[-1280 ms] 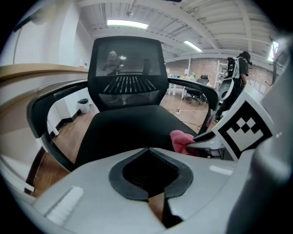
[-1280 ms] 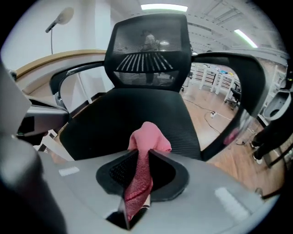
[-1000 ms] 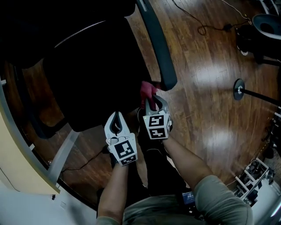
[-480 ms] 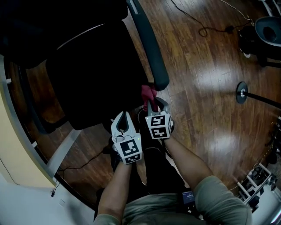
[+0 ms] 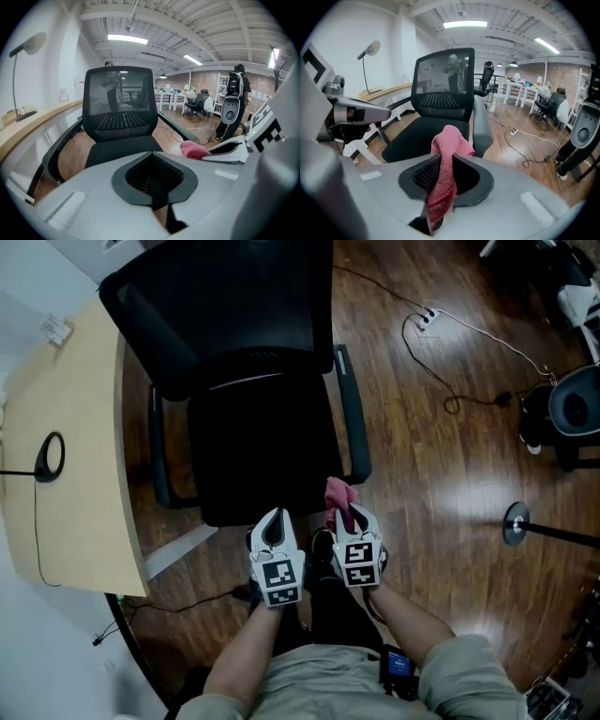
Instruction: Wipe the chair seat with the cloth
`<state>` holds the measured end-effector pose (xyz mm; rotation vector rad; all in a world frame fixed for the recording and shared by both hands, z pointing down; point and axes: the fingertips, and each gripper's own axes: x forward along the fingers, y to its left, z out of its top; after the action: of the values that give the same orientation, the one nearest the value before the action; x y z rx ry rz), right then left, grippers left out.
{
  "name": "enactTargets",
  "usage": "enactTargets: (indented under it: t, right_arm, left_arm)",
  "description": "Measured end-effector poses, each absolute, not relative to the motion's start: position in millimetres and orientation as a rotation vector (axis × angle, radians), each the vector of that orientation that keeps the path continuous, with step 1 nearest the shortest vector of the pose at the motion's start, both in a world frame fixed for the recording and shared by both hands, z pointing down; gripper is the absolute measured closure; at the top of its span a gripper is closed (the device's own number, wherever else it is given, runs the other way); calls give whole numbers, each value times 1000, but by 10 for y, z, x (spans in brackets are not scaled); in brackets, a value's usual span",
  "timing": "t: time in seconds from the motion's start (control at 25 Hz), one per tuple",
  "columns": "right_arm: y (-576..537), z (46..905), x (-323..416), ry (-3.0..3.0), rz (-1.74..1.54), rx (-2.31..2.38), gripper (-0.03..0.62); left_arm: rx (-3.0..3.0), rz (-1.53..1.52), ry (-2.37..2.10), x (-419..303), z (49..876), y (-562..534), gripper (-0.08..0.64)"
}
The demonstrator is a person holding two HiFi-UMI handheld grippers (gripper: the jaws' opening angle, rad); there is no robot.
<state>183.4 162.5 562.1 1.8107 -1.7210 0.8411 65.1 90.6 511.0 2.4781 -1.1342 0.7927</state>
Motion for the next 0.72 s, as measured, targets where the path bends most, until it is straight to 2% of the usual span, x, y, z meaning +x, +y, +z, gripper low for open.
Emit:
enactTargets:
  t: [0.36, 0.72]
  right_arm:
    - [1426, 4232, 1297, -1918, 657, 1775, 525]
    - [1025, 3257, 122, -2144, 503, 1666, 525]
  left_arm:
    - [2403, 592, -1336, -54, 3904, 861, 555]
    - [2377, 469, -1496, -1175, 3190, 739, 555]
